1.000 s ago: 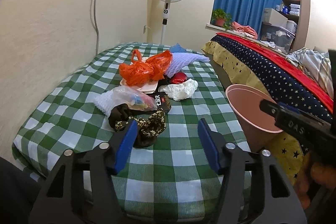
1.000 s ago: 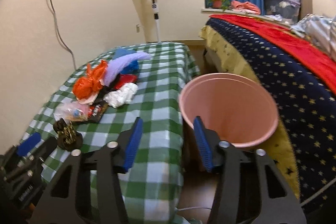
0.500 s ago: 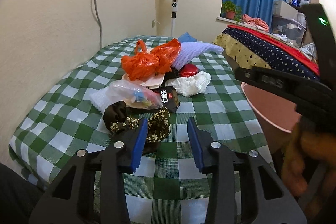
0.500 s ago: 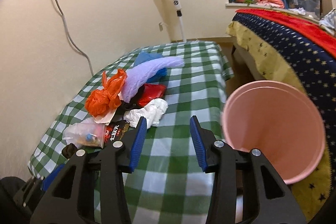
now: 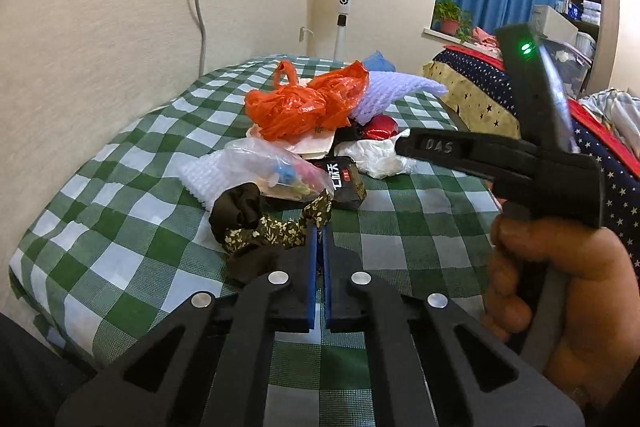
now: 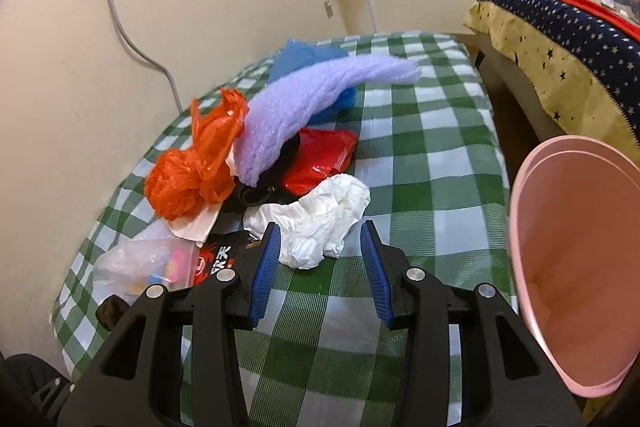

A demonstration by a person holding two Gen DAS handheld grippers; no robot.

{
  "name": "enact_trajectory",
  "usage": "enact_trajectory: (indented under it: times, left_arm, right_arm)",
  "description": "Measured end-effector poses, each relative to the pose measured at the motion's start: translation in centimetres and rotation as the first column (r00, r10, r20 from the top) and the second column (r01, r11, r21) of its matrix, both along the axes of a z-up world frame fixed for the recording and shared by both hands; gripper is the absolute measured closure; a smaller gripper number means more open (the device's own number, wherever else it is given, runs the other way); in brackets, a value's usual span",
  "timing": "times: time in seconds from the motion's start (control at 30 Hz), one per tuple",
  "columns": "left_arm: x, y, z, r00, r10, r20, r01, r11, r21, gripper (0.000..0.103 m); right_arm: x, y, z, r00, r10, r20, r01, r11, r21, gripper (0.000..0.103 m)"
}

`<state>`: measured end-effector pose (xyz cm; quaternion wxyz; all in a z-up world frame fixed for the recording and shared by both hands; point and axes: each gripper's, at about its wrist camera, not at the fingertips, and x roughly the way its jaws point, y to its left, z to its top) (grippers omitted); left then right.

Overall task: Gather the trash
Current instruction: 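Close the right gripper on the white tissue while the left closes on the dark cloth, then carry the tissue and cloth over the pink wastebasket and open both grippers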

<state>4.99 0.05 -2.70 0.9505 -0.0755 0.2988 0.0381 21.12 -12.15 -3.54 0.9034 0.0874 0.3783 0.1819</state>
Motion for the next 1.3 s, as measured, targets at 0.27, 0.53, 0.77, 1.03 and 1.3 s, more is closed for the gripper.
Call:
enact_trajectory:
  times: [0.27, 0.53, 0.77, 1.03, 1.3]
  left_arm:
    - [-0.2, 0.5, 0.4, 1.000, -0.006, 0.013, 0.006, 1.000, -0.018, 0.101]
    - [-1.1, 0.6, 1.8, 0.999, -0.022, 0.043, 0.024, 0.998, -0.050, 0.101]
    - [-2.1, -0.3, 3.3, 0.994, -0.062, 0.090, 0.068, 0.996, -0.060, 0.101]
    - [-2.6, -3.5, 4.9, 0.984, -0.130, 0.120, 0.140, 0.987, -0.073, 0.101]
    - [-1.5, -7.5, 6.0, 0.967, -0.219, 0.135, 0.232, 0.968, -0.097, 0.101]
  right_arm:
    - [0.5, -0.1, -0.5, 0.999, 0.031, -0.039, -0.030, 0.999, 0.029, 0.101]
    - [-2.5, -1.5, 1.7, 0.999, 0.035, 0.022, -0.035, 0.999, -0.005, 0.102]
    - [-6.1, -3.9, 4.5, 0.997, 0.023, 0.071, -0.019, 0.998, -0.057, 0.102]
    - [-9.5, -9.8, 8.9, 0.989, -0.034, 0.143, 0.047, 0.995, -0.089, 0.102]
    - [-11.4, -16.6, 11.2, 0.975, -0.123, 0.187, 0.147, 0.982, -0.119, 0.102]
